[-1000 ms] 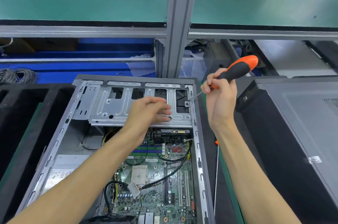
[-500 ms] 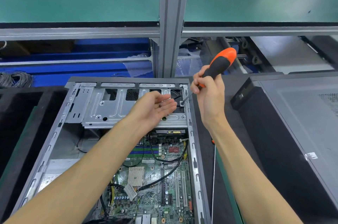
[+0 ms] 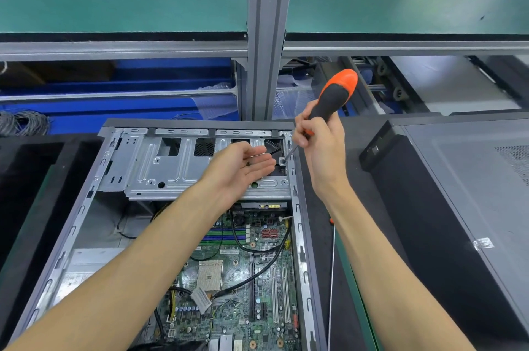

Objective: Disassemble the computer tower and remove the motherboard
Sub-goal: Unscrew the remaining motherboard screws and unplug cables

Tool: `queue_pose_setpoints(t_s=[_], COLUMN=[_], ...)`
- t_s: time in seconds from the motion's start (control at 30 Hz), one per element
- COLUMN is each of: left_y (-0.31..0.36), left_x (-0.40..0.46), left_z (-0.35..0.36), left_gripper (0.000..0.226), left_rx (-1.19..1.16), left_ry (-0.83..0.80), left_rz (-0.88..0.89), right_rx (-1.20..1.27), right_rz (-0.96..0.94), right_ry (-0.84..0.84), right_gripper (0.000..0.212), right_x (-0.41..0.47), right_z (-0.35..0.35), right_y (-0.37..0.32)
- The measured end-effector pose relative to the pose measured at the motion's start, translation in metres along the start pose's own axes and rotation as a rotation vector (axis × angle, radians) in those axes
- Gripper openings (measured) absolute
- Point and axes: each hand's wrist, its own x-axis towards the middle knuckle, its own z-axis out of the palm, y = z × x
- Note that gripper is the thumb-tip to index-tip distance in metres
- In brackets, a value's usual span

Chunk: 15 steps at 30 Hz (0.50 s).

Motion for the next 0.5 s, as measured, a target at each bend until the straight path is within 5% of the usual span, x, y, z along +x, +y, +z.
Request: queue_pose_setpoints(t_s=[0.5], left_y=[-0.0007], left_x=[0.0009], left_z=[-0.0030], left_gripper=[0.022], left_rx=[0.007], left_ry=[-0.006], left_rz=[0.006], right_rx=[-0.010], right_rz=[-0.032], right_ry=[-0.018], right_gripper=[0.015], right_x=[0.0004], right_z=[-0.0004], right_y=[-0.0006])
